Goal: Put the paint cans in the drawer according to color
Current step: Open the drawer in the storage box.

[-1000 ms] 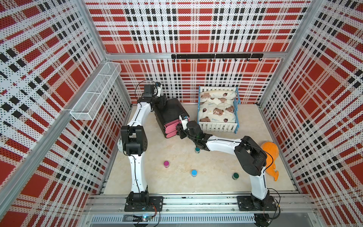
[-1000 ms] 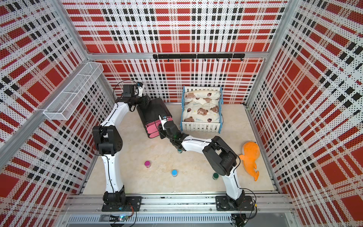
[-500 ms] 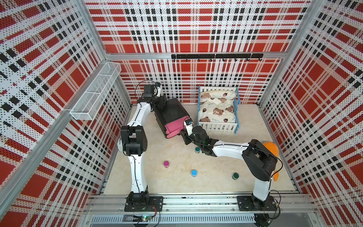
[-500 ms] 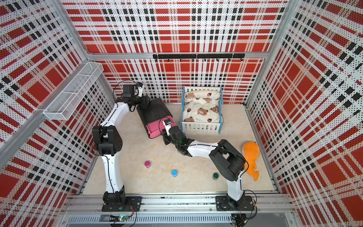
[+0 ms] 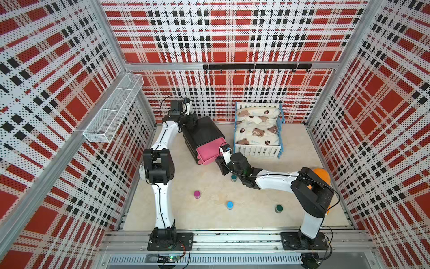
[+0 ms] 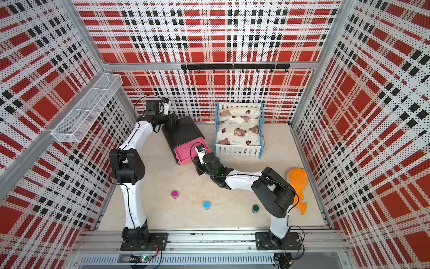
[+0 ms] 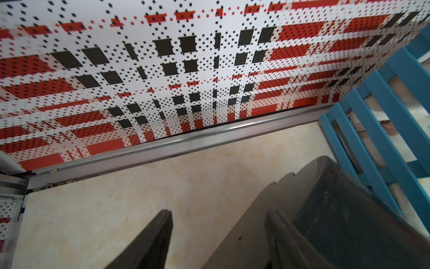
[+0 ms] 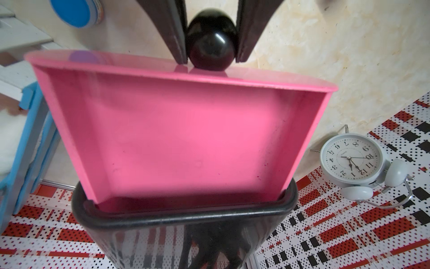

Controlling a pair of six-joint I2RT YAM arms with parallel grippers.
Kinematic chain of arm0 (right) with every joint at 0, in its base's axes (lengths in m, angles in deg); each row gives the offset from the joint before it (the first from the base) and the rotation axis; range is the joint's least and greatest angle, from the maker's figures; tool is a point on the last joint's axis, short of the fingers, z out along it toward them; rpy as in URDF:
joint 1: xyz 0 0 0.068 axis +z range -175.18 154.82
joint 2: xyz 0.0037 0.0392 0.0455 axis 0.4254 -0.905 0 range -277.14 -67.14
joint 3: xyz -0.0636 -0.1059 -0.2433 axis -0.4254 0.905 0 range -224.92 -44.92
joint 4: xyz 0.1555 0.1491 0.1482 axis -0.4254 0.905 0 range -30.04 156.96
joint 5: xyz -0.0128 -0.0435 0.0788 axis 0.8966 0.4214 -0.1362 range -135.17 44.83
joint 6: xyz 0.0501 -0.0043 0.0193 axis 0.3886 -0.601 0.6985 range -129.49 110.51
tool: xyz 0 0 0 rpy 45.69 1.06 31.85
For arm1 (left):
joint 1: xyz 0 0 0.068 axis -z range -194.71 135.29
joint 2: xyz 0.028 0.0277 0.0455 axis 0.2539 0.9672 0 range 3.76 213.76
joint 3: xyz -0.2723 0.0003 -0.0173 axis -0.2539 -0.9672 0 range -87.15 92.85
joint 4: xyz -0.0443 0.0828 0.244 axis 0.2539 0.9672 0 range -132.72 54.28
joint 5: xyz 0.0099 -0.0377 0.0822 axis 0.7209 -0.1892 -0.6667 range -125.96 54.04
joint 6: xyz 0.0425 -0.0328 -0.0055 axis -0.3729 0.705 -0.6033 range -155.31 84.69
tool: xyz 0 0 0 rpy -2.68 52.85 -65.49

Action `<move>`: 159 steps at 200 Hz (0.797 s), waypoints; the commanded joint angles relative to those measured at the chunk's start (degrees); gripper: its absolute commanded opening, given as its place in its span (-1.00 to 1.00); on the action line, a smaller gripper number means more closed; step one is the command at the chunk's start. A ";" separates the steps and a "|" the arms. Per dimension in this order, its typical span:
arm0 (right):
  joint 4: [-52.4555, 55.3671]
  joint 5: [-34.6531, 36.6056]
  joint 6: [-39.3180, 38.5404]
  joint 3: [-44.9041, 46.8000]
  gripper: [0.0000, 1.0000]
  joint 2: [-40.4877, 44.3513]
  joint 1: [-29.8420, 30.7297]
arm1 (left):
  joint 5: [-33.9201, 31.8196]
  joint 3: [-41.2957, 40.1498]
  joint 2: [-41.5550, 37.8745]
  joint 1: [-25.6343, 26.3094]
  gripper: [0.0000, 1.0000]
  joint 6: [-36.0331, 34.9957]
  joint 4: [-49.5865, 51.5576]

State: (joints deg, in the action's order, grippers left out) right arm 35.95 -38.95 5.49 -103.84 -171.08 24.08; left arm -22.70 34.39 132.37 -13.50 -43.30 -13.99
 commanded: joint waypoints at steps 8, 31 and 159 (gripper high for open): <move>1.31 0.09 -0.40 2.57 -0.48 1.97 0.49 | -0.22 -1.56 -0.74 0.19 0.37 -1.08 5.28; 1.25 -0.05 -0.22 3.35 -0.48 2.42 0.66 | -0.24 -1.61 -0.95 0.35 0.37 -1.06 5.28; 6.63 1.35 -0.93 5.62 0.27 6.34 0.68 | -1.61 -2.62 -4.10 0.98 0.45 -0.20 5.72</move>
State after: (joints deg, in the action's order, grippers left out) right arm 39.42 -38.80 4.55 -97.30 -166.66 24.58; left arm -23.84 33.21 130.89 -13.21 -43.30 -12.78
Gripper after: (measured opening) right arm 0.590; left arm 0.715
